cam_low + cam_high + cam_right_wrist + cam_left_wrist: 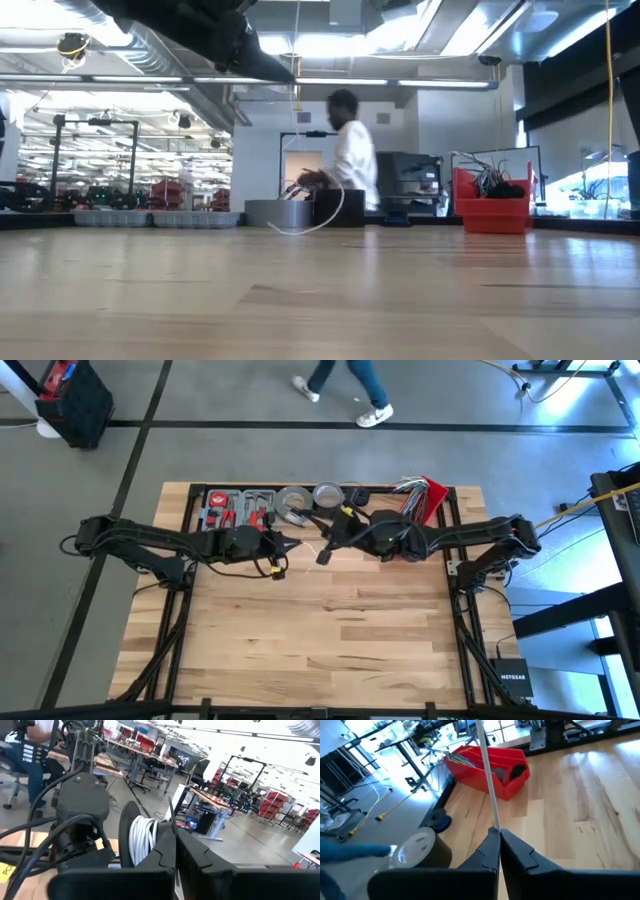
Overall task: Coil cords
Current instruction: Coil the white wire onto the black spool
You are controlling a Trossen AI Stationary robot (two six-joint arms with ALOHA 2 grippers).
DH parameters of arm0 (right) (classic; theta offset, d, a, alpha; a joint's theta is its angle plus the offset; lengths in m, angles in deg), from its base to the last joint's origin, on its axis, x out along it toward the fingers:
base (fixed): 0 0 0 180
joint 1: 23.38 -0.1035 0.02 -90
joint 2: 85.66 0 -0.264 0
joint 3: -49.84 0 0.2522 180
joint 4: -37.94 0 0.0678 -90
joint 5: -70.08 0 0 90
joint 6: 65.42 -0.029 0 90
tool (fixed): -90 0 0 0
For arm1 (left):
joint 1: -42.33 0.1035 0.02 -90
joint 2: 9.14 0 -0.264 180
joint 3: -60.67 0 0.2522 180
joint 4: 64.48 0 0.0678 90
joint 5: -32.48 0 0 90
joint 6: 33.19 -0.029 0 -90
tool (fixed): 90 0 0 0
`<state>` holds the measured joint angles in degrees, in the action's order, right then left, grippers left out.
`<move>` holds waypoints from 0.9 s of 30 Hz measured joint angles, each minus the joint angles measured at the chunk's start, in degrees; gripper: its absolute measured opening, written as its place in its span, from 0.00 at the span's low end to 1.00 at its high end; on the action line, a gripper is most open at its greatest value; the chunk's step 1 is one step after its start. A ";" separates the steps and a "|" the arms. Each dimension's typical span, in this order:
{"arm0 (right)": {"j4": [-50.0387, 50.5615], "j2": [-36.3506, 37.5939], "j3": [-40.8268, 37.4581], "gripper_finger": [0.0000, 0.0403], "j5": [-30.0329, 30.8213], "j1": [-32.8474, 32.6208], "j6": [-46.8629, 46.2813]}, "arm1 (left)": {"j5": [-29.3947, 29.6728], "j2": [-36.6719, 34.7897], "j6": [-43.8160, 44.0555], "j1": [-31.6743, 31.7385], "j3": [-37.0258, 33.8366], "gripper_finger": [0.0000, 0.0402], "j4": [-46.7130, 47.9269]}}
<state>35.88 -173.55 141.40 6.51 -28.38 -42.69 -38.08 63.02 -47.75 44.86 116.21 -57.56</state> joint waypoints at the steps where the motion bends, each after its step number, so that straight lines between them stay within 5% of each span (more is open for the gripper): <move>1: 0.55 0.10 0.00 0.01 -0.03 -0.08 -0.01 | 0.00 0.06 0.00 -0.02 -0.02 0.00 0.29; 6: 4.53 0.10 0.07 0.01 -0.57 -0.37 -0.25 | 0.55 0.09 -1.58 0.00 -0.10 0.00 2.41; 17: 25.57 0.19 0.44 0.01 -0.45 -1.19 -5.17 | 11.89 -3.62 -2.07 0.05 -0.37 0.00 10.25; 27: 33.71 -5.02 0.42 0.01 0.54 -0.14 -7.53 | 12.46 -8.95 1.85 -0.40 -0.31 0.00 11.74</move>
<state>69.59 -178.57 141.82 7.05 -28.52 -50.22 -25.62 54.07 -45.90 44.45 115.90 -45.82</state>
